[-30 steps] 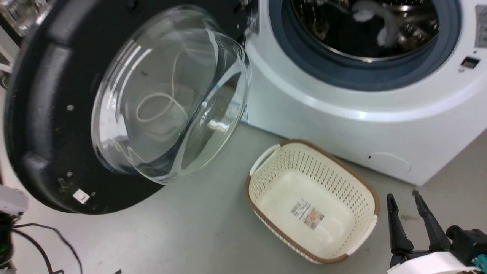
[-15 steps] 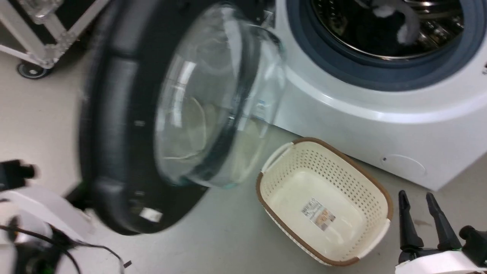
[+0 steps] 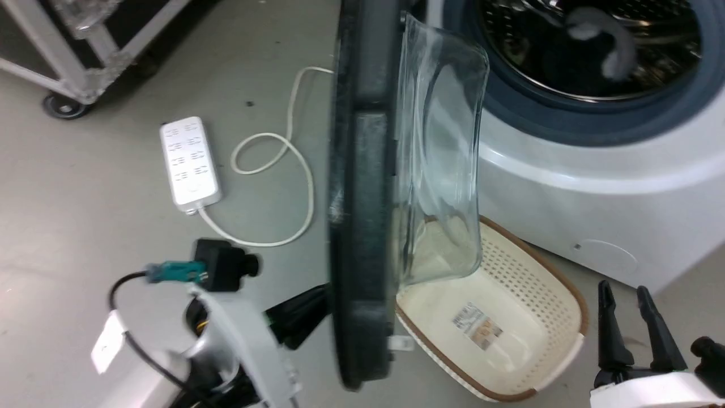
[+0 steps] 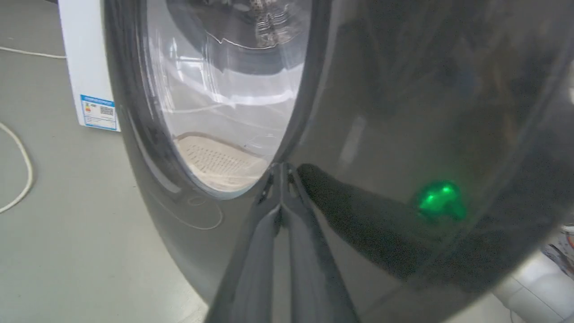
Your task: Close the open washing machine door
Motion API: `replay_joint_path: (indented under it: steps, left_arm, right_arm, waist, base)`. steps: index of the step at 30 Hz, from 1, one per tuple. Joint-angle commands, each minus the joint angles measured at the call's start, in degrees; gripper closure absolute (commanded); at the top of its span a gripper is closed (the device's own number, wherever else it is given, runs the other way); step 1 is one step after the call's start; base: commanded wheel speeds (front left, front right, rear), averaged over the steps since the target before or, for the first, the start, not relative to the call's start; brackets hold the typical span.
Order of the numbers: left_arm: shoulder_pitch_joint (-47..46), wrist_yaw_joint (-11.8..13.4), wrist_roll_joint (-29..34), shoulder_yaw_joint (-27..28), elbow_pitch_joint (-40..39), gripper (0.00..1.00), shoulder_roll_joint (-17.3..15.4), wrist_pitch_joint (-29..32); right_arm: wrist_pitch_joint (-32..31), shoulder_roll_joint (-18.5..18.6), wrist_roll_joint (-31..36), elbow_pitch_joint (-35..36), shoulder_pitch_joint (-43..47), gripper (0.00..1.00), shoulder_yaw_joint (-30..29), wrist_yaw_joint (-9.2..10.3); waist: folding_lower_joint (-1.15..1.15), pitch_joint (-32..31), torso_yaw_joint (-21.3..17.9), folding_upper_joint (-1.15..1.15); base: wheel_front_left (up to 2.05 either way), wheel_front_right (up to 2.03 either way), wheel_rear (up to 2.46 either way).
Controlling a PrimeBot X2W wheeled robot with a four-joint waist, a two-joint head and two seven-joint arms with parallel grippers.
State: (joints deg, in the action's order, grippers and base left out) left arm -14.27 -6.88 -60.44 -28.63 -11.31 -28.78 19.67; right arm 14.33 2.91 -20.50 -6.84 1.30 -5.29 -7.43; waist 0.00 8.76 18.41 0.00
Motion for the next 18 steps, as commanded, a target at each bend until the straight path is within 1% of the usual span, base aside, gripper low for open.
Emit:
replay_joint_path:
  steps: [1, 4, 10, 15, 18]
  left_arm:
    - [-3.34, -0.6, -1.43, -3.19, 0.73, 1.0, -0.29, -1.51]
    - [-8.14, -0.6, -0.88, -7.79, 3.4, 1.0, 0.24, -4.42]
    - [-17.88, -0.6, -1.06, -16.09, 8.67, 1.0, 2.34, -8.84]
    - [-24.66, -0.6, -2.04, -21.59, 12.64, 1.0, 4.14, -12.4]
    - [-28.55, -0.6, -1.4, -23.42, 17.01, 1.0, 5.43, -15.37]
  right_arm:
    - [0.67, -0.03, -0.98, -0.26, -0.93, 0.0, -0.25, -0.06]
    - [0.67, -0.03, -1.43, -0.45, -1.4, 0.0, -0.56, -0.06]
    - [0.67, -0.03, -2.77, -0.85, -2.11, 0.0, -1.44, -0.06]
    - [0.67, -0.03, -4.14, -1.28, -2.64, 0.0, -2.21, -0.06]
    - [0.67, -0.03, -4.72, -1.49, -2.76, 0.0, -2.45, -0.06]
  waist:
    - [0.0, 0.75, -2.33, 0.0]
    - [0.0, 1.56, -5.97, 0.0]
    - [0.0, 2.82, -13.85, 0.0]
    - [0.0, 3.09, -20.36, 0.0]
    - [0.0, 3.3, -23.38, 0.0]
  base:
    - [0.0, 0.0, 0.0]
    - [0.0, 0.0, 0.0]
    - [0.0, 0.0, 0.0]
    - [0.0, 0.0, 0.0]
    - [0.0, 0.0, 0.0]
